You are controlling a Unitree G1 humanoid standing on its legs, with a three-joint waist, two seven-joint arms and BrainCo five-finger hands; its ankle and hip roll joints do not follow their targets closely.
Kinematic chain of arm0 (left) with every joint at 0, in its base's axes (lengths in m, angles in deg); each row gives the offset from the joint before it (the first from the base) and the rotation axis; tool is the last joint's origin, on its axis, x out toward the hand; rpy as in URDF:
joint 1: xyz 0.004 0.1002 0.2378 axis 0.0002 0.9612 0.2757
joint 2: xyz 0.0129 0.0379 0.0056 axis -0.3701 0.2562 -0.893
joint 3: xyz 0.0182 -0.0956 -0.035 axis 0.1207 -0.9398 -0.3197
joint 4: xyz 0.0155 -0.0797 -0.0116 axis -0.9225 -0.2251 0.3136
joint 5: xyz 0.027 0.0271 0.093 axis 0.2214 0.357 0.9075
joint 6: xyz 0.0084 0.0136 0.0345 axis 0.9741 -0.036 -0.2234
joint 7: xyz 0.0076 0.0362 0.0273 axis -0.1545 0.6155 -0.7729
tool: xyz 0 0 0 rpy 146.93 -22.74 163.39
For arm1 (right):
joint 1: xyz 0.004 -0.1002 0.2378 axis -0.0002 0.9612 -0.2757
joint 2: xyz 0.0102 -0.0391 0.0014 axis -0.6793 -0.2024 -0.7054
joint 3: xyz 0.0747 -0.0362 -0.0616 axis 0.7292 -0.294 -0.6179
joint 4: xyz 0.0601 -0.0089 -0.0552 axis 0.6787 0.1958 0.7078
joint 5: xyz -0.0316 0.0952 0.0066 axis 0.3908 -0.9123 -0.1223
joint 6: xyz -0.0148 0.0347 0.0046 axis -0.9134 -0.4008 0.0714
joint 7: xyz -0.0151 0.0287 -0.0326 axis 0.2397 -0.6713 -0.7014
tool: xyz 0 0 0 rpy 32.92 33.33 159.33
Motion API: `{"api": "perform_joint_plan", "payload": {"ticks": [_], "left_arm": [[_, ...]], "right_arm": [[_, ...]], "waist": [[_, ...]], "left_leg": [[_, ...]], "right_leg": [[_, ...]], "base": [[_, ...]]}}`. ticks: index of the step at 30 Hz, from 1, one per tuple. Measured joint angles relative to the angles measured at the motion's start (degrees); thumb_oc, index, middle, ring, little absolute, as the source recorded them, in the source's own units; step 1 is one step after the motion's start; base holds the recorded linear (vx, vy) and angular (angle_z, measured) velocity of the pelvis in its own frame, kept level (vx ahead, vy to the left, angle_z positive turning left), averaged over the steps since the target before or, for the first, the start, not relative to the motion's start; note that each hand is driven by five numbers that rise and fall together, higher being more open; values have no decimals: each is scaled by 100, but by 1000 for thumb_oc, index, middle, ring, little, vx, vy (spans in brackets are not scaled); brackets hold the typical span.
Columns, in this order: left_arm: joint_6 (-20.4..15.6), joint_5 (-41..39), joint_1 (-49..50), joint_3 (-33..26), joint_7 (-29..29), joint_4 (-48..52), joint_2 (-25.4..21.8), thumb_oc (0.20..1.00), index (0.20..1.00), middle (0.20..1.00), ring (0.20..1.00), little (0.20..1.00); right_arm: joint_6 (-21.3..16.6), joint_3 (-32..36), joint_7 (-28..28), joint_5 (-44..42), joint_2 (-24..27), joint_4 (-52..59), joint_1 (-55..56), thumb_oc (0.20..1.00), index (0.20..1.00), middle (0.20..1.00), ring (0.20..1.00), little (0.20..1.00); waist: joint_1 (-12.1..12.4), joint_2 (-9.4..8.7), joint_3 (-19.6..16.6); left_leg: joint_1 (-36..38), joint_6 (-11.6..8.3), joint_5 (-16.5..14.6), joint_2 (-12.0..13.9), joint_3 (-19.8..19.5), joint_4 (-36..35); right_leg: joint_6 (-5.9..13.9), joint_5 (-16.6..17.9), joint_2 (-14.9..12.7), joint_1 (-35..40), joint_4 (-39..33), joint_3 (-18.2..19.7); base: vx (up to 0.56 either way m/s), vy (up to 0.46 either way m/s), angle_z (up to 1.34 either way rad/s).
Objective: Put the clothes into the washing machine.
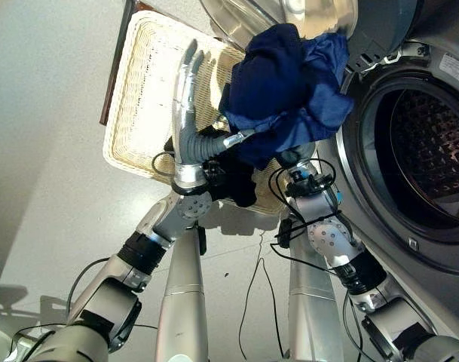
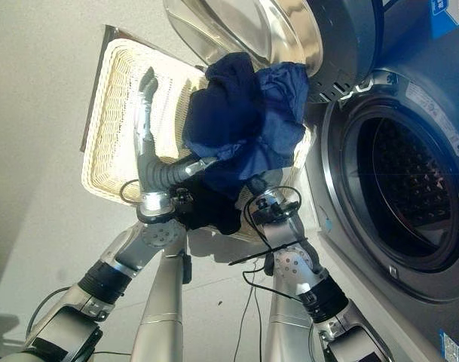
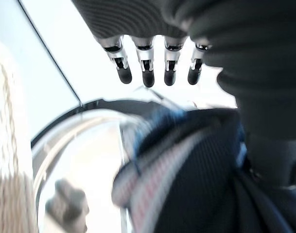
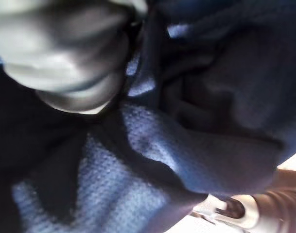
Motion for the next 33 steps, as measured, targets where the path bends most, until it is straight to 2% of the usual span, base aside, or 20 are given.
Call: {"api": "perform_joint_plan", "payload": {"ticks": [9, 14, 18, 23, 25, 28, 33], "left_arm": [[241, 35, 65, -222, 419, -71, 53, 1000, 1000, 1000, 1000, 1000], [291, 27, 20, -235, 439, -635, 18, 1000, 1000, 1000, 1000, 1000], [467, -44, -112, -230, 450, -1292, -100, 1000, 1000, 1000, 1000, 1000], [505, -478, -374, -149, 617, -2408, -206, 1000, 1000, 1000, 1000, 1000], [477, -539, -421, -140, 687, -2617, -211, 1000, 1000, 1000, 1000, 1000], [405, -857, -606, -60, 784, -3210, -193, 1000, 1000, 1000, 1000, 1000], [237, -1146, -667, -60, 832, -3388, -213, 1000, 1000, 1000, 1000, 1000]], "right_arm": [[-165, 76, 52, 1, -202, -2, -46, 200, 200, 200, 200, 200], [-443, 293, 172, 2, -200, -237, -56, 200, 200, 200, 200, 200], [-538, 646, 429, -63, -169, -1079, -180, 200, 200, 200, 200, 200], [-550, 868, 601, -405, 169, -2736, -224, 200, 200, 200, 200, 200], [-554, 923, 597, -504, 210, -3059, -218, 200, 200, 200, 200, 200], [-573, 999, 492, -896, 313, -4103, -467, 200, 200, 200, 200, 200], [-502, 1108, 355, -1584, 421, -4904, -618, 200, 200, 200, 200, 200]], "waist": [[12, 0, 0], [9, 3, -1], [0, 3, -2], [-15, 6, -2], [-25, 6, -3], [-38, 5, -3], [-80, 5, -3]], "left_leg": [[25, 3, 11, -9, -8, 13], [101, 4, 11, -12, -7, 14], [103, 8, 14, -12, 8, 21], [106, 11, 16, -10, 27, 2], [108, 13, 17, -8, 38, 1], [108, 17, 17, 0, 55, 0], [108, 25, 23, 25, 98, -31]], "right_leg": [[-2, 2, -10, 27, 15, -4], [-1, 2, -16, 102, 10, -4], [12, 7, -16, 103, -9, -2], [4, 54, -14, 113, -78, 2], [5, 82, -15, 122, -102, 2], [18, 114, -8, 135, -171, 4], [39, 138, 9, 136, -275, 7]], "base": [[0, 0, 0], [-3, 18, 0], [-8, 44, -2], [-2, 25, -2], [-3, 14, -2], [2, 13, -2], [2, 10, -3]]}}
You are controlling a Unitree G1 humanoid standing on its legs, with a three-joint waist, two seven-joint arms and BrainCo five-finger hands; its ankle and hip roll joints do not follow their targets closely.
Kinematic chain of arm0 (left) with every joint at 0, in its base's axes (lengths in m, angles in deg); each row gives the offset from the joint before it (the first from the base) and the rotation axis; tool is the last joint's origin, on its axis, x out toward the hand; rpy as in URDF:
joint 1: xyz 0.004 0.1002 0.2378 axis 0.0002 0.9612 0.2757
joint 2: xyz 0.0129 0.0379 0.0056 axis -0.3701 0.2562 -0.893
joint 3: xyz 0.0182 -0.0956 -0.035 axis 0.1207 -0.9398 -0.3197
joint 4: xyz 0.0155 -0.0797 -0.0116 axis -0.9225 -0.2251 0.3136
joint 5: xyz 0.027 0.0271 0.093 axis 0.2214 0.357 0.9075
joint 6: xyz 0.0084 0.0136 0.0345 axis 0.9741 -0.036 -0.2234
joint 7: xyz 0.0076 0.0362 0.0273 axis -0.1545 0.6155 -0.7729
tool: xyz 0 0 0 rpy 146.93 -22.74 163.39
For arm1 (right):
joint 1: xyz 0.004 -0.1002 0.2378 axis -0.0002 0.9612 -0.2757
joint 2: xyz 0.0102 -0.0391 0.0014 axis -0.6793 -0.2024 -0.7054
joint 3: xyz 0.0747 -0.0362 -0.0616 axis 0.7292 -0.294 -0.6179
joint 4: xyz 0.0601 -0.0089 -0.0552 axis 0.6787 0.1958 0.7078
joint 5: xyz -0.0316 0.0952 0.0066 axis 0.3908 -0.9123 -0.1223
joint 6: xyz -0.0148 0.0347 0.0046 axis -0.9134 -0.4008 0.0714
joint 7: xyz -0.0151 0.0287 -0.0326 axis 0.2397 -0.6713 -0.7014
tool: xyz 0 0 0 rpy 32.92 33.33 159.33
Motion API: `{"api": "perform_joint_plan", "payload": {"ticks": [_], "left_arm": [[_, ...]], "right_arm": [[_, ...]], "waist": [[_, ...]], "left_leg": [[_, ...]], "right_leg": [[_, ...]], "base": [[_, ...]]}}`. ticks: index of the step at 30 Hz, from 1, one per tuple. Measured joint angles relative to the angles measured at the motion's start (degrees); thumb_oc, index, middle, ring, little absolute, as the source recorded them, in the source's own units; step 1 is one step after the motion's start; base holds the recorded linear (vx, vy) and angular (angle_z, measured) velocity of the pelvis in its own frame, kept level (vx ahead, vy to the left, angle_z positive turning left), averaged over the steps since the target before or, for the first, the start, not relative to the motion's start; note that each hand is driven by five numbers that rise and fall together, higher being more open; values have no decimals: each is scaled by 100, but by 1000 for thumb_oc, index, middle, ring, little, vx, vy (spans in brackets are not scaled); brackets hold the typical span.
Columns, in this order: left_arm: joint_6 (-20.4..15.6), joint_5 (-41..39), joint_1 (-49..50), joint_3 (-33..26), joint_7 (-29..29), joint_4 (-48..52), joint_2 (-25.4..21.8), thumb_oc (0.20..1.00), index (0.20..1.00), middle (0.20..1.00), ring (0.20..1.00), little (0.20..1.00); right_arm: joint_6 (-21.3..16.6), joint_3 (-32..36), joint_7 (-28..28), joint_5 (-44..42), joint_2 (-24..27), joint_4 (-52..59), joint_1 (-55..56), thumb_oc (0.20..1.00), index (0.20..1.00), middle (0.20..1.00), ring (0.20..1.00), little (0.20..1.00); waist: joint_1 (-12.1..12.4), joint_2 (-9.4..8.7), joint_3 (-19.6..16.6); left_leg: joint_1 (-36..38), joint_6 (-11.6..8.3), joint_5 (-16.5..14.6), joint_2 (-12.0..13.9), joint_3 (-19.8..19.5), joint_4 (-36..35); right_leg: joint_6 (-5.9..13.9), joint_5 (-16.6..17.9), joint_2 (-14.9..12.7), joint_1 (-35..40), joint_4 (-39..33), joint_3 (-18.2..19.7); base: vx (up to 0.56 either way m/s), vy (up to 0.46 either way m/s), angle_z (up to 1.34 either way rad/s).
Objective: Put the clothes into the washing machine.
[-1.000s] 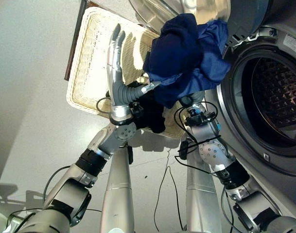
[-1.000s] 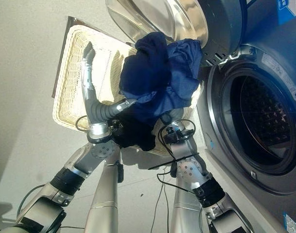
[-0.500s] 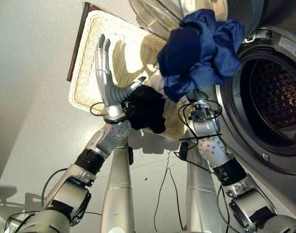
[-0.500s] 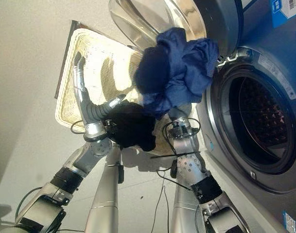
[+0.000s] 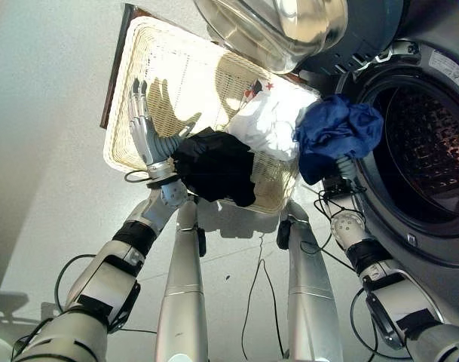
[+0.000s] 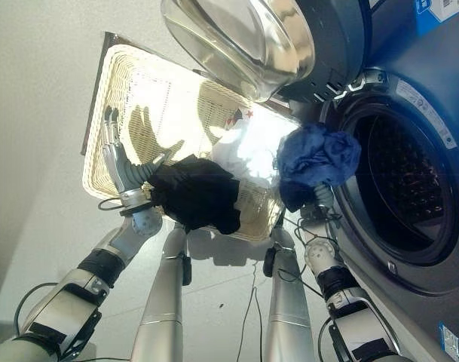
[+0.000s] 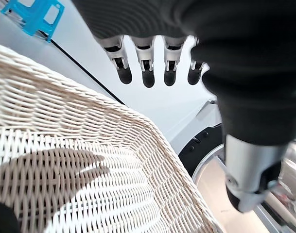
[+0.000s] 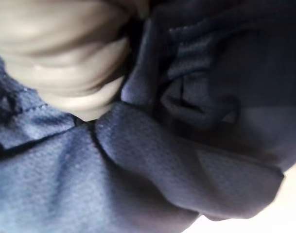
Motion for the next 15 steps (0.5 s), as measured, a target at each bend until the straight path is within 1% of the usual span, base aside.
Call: {"api": "perform_joint_plan", "payload": {"ticks": [4, 6, 8, 9, 10, 11, 12, 13, 14, 15], "left_arm": [[-49, -12, -70, 7, -5, -140, -50, 1000, 1000, 1000, 1000, 1000], [-79, -123, -135, 102, -71, -278, -107, 1000, 1000, 1000, 1000, 1000], [-166, -239, -147, 103, -154, -309, -149, 1000, 1000, 1000, 1000, 1000], [-216, -276, -122, 150, -314, -270, -220, 1000, 1000, 1000, 1000, 1000], [-232, -304, -83, 216, -430, -217, -293, 1000, 1000, 1000, 1000, 1000], [-239, -341, -9, 252, -544, -176, -381, 1000, 1000, 1000, 1000, 1000], [-239, -396, 33, 277, -612, -160, -428, 1000, 1000, 1000, 1000, 1000], [-239, -449, 145, 345, -781, -118, -564, 1000, 1000, 1000, 1000, 1000], [-239, -453, 221, 346, -911, -104, -629, 1000, 1000, 1000, 1000, 1000], [-255, -470, 286, 348, -1056, -91, -681, 1000, 1000, 1000, 1000, 1000]], "right_arm": [[38, 293, 140, -499, 61, -598, -298, 200, 200, 200, 200, 200], [32, 555, 437, -811, 243, -997, -580, 200, 200, 200, 200, 200], [-118, 796, 776, -985, 551, -1124, -801, 200, 200, 200, 200, 200], [-452, 848, 1213, -1008, 888, -1072, -938, 200, 200, 200, 200, 200], [-844, 914, 1549, -981, 1118, -1006, -934, 200, 200, 200, 200, 200], [-1298, 1043, 1900, -916, 1355, -856, -991, 200, 200, 200, 200, 200], [-1456, 1095, 2109, -806, 1458, -746, -1009, 200, 200, 200, 200, 200], [-1730, 1235, 2586, -513, 1698, -424, -1013, 200, 200, 200, 200, 200], [-1886, 1279, 2883, -258, 1890, -285, -1018, 235, 235, 235, 235, 235], [-1938, 1300, 3120, 4, 2065, -273, -1011, 1000, 1000, 1000, 1000, 1000]], "waist": [[-43, 0, 0], [-28, 0, 0], [-29, 0, 0], [23, 0, 2], [73, 0, 2], [83, 0, 2], [81, -1, 2], [70, -1, 2], [65, -1, 2], [64, -2, 2]], "left_leg": [[0, 5, 5, 20, 30, -32], [0, 5, 5, 35, 48, -32], [0, 6, 6, 40, 54, -29], [0, 5, 7, 60, 43, -17], [0, 3, 7, 77, 36, -16], [0, -7, 13, 91, 16, -17], [-1, -9, 14, 94, 5, -22], [-4, -15, 18, 109, -10, -25], [-3, -15, 19, 122, -19, -25], [-3, -15, 18, 134, -42, -27]], "right_leg": [[-36, 63, 15, 2, -40, 4], [-43, 103, 29, 7, -81, 5], [-47, 123, 34, 14, -95, 4], [-51, 134, 60, 31, -108, 0], [-60, 141, 79, 38, -119, -11], [-68, 146, 91, 48, -126, -31], [-69, 147, 94, 56, -133, -41], [-70, 165, 111, 81, -189, -55], [-69, 184, 122, 110, -235, -70], [-53, 194, 133, 156, -296, -98]], "base": [[10, -8, -5], [5, -17, -5], [0, -110, -3], [-5, -134, -4], [-19, -84, -3], [-17, -62, -1], [-18, -55, -1], [0, 0, 0], [0, 0, 0], [0, 0, 0]]}}
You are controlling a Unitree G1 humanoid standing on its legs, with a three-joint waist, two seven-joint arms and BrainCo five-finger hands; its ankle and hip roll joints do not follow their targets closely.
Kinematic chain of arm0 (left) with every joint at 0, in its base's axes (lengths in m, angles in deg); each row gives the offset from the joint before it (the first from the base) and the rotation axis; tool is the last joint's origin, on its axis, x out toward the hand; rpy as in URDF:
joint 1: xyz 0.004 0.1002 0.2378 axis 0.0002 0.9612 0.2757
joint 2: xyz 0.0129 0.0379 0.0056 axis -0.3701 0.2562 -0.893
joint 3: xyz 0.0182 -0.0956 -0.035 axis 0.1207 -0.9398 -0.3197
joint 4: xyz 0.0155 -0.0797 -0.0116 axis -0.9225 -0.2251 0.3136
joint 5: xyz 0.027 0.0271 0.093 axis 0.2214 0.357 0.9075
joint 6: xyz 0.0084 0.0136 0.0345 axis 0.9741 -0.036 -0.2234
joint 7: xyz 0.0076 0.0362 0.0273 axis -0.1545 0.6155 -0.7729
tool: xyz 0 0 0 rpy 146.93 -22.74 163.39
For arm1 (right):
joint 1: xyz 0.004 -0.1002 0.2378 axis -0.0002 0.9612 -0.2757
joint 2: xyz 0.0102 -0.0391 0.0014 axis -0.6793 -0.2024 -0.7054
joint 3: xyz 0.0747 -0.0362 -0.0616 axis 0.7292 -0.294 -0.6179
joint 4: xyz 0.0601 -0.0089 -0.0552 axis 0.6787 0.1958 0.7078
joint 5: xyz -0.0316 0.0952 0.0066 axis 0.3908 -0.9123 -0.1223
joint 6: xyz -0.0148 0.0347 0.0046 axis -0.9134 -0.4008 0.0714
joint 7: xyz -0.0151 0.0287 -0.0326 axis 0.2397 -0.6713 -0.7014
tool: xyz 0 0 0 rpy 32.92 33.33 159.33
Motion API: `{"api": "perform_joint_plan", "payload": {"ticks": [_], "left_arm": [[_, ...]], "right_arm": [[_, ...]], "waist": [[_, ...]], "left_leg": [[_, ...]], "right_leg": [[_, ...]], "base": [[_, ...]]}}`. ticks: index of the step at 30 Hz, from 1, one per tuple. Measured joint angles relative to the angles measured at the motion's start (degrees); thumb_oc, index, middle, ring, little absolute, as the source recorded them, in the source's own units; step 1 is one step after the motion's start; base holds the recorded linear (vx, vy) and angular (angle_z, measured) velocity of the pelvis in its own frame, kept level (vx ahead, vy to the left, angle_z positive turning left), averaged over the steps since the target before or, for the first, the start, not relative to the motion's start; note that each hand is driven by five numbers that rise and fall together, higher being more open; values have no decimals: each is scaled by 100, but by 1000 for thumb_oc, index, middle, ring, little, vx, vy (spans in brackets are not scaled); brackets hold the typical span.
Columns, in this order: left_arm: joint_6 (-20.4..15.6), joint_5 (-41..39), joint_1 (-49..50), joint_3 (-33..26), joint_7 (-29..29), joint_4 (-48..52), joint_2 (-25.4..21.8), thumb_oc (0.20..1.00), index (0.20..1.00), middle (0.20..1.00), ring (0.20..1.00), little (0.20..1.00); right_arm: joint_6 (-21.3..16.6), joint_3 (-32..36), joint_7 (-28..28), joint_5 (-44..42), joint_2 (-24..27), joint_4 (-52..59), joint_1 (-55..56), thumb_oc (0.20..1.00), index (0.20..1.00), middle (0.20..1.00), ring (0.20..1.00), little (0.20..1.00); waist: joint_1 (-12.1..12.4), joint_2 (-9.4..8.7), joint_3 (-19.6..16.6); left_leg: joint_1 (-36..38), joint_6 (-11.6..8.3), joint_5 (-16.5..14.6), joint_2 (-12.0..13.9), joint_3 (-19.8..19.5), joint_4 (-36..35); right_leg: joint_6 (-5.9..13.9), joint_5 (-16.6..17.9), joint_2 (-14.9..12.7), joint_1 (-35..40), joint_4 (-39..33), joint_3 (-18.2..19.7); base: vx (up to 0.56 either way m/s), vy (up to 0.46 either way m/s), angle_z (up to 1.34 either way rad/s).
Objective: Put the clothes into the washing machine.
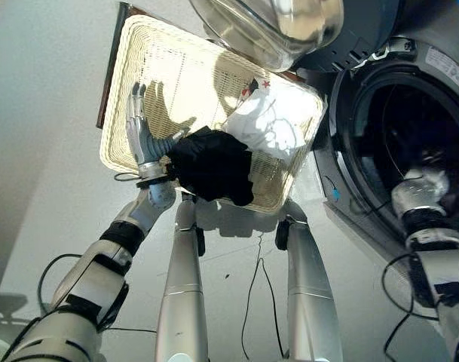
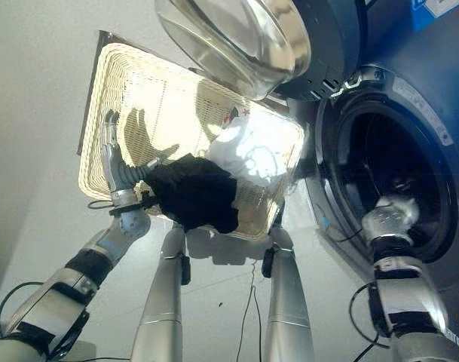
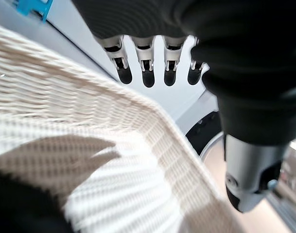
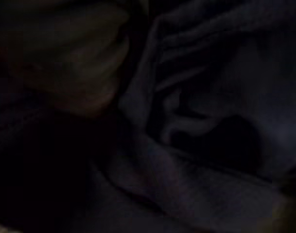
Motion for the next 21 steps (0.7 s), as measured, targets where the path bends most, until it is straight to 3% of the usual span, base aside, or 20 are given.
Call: {"api": "perform_joint_plan", "payload": {"ticks": [3, 7, 10, 13, 18, 21], "left_arm": [[-109, -48, 48, 68, -645, 24, -190, 1000, 1000, 1000, 1000, 1000], [-321, -215, 37, 411, -1648, 38, -610, 1000, 1000, 1000, 1000, 1000], [-332, -527, -69, 949, -2711, 111, -971, 1000, 1000, 1000, 1000, 1000], [-324, -761, -109, 1247, -3408, 308, -1214, 1000, 1000, 1000, 1000, 1000], [-59, -955, -524, 2031, -4376, 614, -1661, 1000, 1000, 1000, 1000, 1000], [178, -1162, -816, 2297, -4708, 670, -1609, 1000, 1000, 1000, 1000, 1000]], "right_arm": [[142, 1, 289, 337, 73, -246, 184, 1000, 1000, 1000, 1000, 1000], [416, 3, 151, 334, 173, -634, 160, 1000, 1000, 1000, 1000, 1000], [674, 1, 40, 349, 240, -971, 64, 1000, 1000, 1000, 1000, 1000], [830, 1, 47, 471, 263, -1141, 30, 1000, 1000, 1000, 1000, 1000], [1105, -4, 12, 581, 351, -1483, -87, 1000, 1000, 1000, 1000, 1000], [1195, -13, -91, 582, 348, -1515, -105, 1000, 1000, 1000, 1000, 1000]], "waist": [[18, -6, 4], [30, -7, 4], [27, -6, 4], [31, -5, 3], [38, 4, 4], [56, 17, 11]], "left_leg": [[-10, -3, 4, 1, -49, -42], [-12, -2, 3, -11, -79, -46], [-9, 29, 29, -48, -90, -86], [-9, 44, 41, -73, -97, -97], [-9, 71, 105, -135, -111, -157], [-9, 74, 135, -156, -127, -192]], "right_leg": [[-27, 27, 4, 20, -56, -40], [-8, 65, -6, 86, -145, -71], [8, 77, -51, 103, -178, -104], [19, 81, -80, 105, -179, -108], [67, 69, -150, 103, -181, -126], [80, 61, -168, 98, -180, -131]], "base": [[2, -7, 1], [10, -6, 3], [9, -6, 5], [7, -1, 4], [-1, -6, 5], [-1, -1, 3]]}}
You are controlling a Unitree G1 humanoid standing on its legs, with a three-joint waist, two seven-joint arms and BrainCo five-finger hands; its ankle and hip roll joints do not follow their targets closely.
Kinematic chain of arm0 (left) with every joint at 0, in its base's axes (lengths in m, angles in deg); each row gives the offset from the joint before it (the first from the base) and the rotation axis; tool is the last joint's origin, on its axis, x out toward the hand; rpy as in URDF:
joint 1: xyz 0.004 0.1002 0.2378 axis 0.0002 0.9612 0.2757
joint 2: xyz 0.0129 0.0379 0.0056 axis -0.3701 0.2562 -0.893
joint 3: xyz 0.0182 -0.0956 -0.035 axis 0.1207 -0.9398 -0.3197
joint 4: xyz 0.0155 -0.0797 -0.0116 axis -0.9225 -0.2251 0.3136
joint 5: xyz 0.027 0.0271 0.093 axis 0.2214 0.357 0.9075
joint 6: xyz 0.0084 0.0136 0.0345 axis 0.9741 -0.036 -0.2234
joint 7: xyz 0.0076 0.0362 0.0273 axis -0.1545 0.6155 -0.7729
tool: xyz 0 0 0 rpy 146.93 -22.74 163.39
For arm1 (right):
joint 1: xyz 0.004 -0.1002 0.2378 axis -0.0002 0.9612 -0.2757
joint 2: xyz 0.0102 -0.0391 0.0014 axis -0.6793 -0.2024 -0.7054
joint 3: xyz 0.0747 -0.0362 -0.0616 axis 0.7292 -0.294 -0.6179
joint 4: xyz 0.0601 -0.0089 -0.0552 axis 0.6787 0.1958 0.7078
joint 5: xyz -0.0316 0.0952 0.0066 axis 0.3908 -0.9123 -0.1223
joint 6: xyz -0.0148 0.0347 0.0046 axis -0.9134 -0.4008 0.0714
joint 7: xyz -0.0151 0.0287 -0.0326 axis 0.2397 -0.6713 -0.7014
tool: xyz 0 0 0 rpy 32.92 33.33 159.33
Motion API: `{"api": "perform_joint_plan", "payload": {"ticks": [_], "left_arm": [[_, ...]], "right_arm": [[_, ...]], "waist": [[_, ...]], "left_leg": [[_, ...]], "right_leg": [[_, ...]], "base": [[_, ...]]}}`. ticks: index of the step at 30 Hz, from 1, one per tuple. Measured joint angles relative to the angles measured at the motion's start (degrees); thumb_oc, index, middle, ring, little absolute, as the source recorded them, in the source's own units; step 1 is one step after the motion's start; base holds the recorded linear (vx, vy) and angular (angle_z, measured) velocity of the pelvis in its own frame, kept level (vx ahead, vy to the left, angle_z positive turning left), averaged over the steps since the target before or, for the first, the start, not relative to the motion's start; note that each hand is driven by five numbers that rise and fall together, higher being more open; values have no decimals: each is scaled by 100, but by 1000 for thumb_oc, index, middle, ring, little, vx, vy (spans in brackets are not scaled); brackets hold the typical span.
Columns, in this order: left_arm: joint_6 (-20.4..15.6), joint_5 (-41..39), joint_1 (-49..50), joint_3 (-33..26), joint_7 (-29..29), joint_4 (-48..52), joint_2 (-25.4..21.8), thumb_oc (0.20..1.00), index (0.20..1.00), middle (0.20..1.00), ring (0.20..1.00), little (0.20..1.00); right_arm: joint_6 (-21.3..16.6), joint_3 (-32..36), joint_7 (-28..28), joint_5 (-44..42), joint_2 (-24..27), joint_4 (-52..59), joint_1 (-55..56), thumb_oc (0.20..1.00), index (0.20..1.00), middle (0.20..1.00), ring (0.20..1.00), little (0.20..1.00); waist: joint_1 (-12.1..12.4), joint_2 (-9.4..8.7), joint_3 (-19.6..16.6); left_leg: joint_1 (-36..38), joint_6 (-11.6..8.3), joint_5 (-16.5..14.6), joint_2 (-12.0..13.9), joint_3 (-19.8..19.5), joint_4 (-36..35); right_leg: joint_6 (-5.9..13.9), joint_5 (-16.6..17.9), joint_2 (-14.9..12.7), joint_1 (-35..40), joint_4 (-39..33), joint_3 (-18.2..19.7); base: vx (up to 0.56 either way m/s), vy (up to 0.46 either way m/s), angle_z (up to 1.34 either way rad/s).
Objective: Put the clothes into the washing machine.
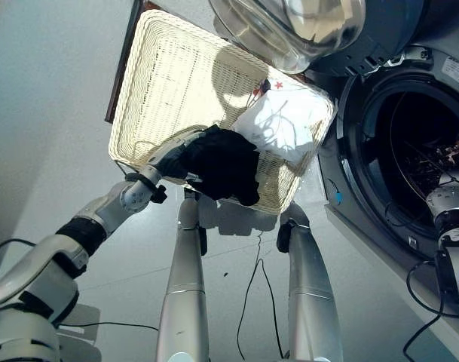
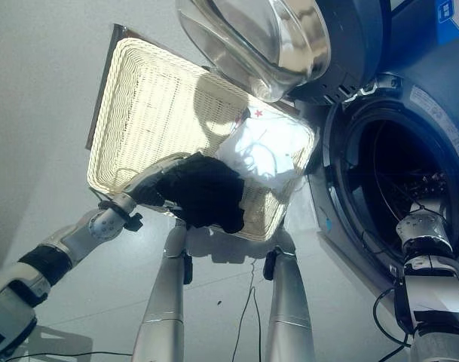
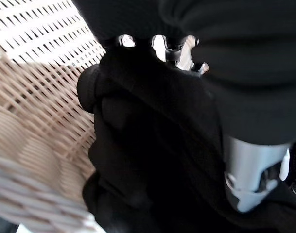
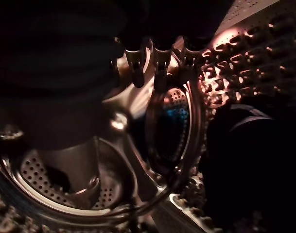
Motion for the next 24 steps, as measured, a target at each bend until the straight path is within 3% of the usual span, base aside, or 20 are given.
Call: {"api": "perform_joint_plan", "payload": {"ticks": [8, 9, 16, 24], "left_arm": [[456, 25, -535, 620, -374, 25, 164, 1000, 1000, 1000, 1000, 1000], [563, 181, -650, 830, -262, -95, 235, 1000, 1000, 1000, 1000, 1000], [654, 579, -735, 803, 516, -626, 625, 1000, 1000, 1000, 1000, 1000], [853, 1430, -1094, 822, 780, -1272, 1109, 1000, 1000, 1000, 1000, 1000]], "right_arm": [[1, -149, -85, 138, 3, -184, -268, 1000, 1000, 1000, 1000, 1000], [1, -264, -97, 170, -10, -255, -355, 1000, 1000, 1000, 1000, 1000], [-12, -552, -226, 340, -173, -159, -609, 1000, 1000, 1000, 1000, 1000], [-68, -821, -261, 718, -407, 131, -749, 1000, 1000, 1000, 1000, 1000]], "waist": [[88, 14, 2], [104, 14, 2], [-34, 8, -1], [-193, -3, -6]], "left_leg": [[-1, -5, 20, 1, -18, -20], [-4, -7, 21, -2, -39, -18], [-72, -8, 19, -12, -93, 26], [-118, -6, 11, -12, -90, 62]], "right_leg": [[1, -2, 2, -7, 13, -11], [4, -6, 3, -5, 28, -17], [-1, -5, 1, -11, 29, -56], [22, 5, 8, -19, -20, -58]], "base": [[-3, -16, 0], [-2, -14, 4], [-1, -2, 1], [0, 0, 0]]}}
